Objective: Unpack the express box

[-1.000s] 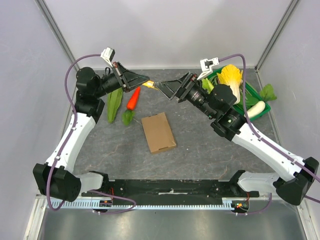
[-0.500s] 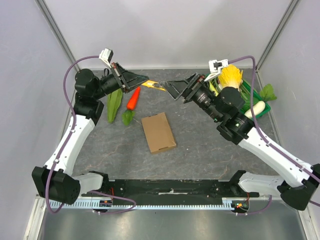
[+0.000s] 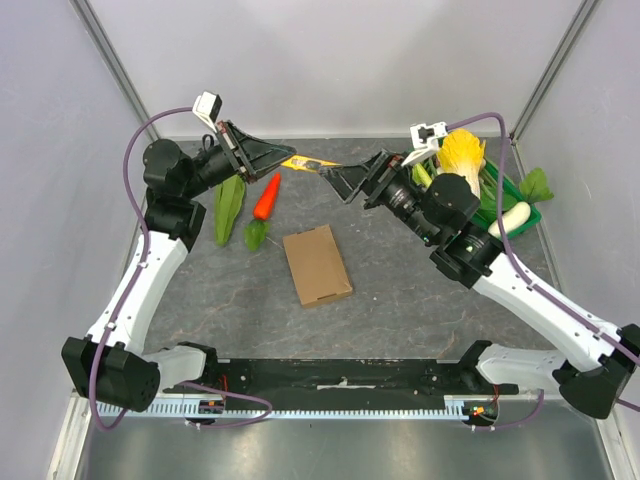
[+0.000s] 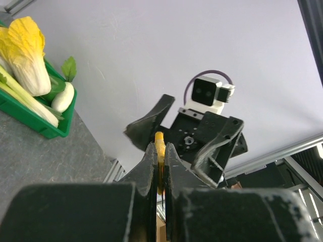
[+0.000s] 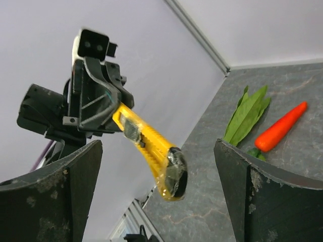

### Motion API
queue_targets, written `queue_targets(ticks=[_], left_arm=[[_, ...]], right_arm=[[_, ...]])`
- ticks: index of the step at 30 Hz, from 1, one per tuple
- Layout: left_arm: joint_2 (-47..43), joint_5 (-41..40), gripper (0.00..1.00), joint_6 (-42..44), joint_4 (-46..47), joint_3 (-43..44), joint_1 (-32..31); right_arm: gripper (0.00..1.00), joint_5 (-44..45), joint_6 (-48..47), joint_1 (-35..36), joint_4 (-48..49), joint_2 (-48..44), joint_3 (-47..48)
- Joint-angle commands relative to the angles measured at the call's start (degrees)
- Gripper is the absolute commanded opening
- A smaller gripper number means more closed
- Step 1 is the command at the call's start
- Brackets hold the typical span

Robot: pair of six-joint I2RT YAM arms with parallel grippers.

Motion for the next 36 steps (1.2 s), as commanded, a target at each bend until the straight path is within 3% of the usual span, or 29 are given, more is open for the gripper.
queue_targets(ticks=[1,6,11,20,33,36], left_arm=[[-0.7,0.4,0.02,-4.1,6.2,2.1,-0.8],[-0.6,-1.7,0.02,-5.4,10.2,-0.9,-2.0],[-1.5,-6.4,0.02,-7.5,19.0,-6.1,-3.6],[-3.1,-10.8,0.02,-5.7,24.2,-10.3,-5.0],[-4.0,-9.8,0.02,-3.0,22.0,-10.5,-5.0],[-3.8,-9.2,0.02,-2.6,21.3,-10.0,-5.0]], right_arm=[[0.97,-6.5,1.2,0.0,8.3,1.3,-0.7],[0.95,-11.4,4.7,0.0,20.3,2.2,-2.9],[0.89,-12.9,8.4,-0.1,24.5,3.1,-3.6],[0.68,-16.2,11.7,-0.1,25.1,5.1,-2.5],[0.41,-16.8,10.8,-0.1,20.9,6.4,0.0],[0.41,-16.5,10.7,-0.1,20.3,6.4,0.2]])
